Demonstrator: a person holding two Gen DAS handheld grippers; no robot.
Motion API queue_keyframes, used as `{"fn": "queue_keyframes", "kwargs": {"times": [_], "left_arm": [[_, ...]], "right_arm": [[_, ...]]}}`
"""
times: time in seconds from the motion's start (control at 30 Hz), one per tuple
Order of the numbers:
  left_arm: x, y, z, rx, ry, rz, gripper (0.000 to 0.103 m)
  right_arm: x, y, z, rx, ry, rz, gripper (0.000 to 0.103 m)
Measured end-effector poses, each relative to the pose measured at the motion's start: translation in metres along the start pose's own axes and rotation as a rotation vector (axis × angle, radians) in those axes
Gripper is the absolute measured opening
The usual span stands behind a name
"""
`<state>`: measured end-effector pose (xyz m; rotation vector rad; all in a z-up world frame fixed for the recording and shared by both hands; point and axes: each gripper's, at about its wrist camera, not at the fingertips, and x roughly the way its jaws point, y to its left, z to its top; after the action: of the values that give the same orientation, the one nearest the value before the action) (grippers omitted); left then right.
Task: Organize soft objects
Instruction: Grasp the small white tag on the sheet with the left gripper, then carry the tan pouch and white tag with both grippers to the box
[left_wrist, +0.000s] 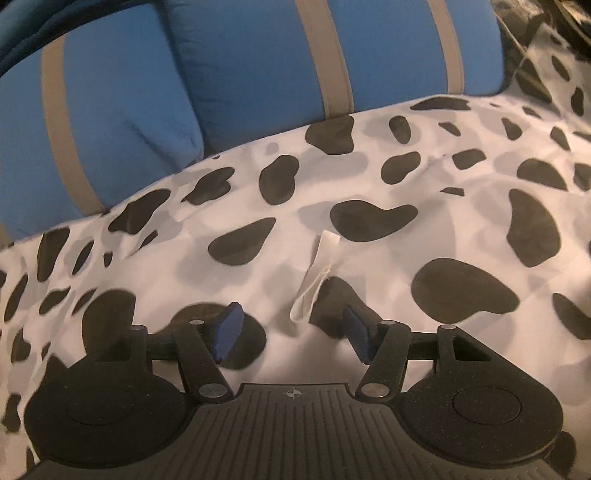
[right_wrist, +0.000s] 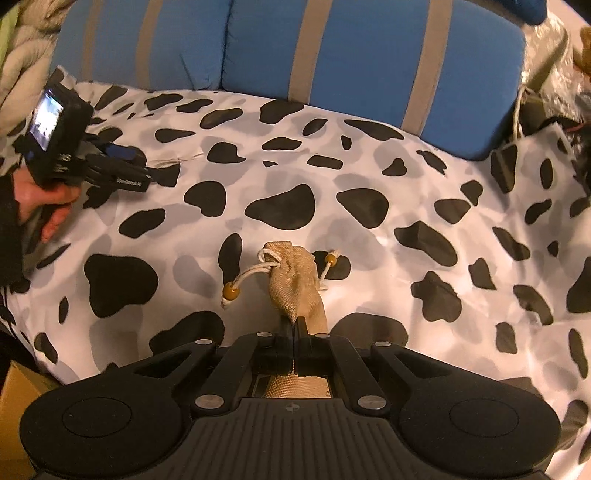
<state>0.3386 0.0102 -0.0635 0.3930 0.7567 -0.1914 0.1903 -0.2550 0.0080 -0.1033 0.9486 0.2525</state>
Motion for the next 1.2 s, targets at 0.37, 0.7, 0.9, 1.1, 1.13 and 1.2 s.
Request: {"fn": "queue_keyframes", "kwargs": {"times": [0.37, 0.7, 0.9, 1.1, 1.13, 1.2], "left_arm": [[0.011, -0.007, 0.005, -0.007, 0.066, -0.065, 0.004], [-0.046, -0.001, 0.017, -0.084, -0.003, -0.121, 0.003], [-0.109, 0.009, 0.007, -0.192, 0.006, -0.177, 0.003], [-0.182, 0.011, 0.0, -0.199, -0.009, -0.211, 0.003], [-0.196, 0.011, 0.001, -0.192, -0.021, -0.218, 0.003], [-0.221, 0.011, 0.001, -0.184, -0.037, -0.219, 0.003]], "right_arm": [[0.01, 0.0, 0.007, 0.038, 0.023, 0.055, 0.003], [0.007, -0.007, 0.011, 0.072, -0.009, 0.049, 0.003], [-0.004, -0.002, 0.013, 0.042, -0.039, 0.031, 0.003], [-0.039, 0.01, 0.004, 0.043, -0.04, 0.072, 0.003], [-0.047, 0.011, 0.002, 0.049, -0.038, 0.076, 0.003], [-0.066, 0.014, 0.0, 0.048, -0.043, 0.085, 0.003]]}}
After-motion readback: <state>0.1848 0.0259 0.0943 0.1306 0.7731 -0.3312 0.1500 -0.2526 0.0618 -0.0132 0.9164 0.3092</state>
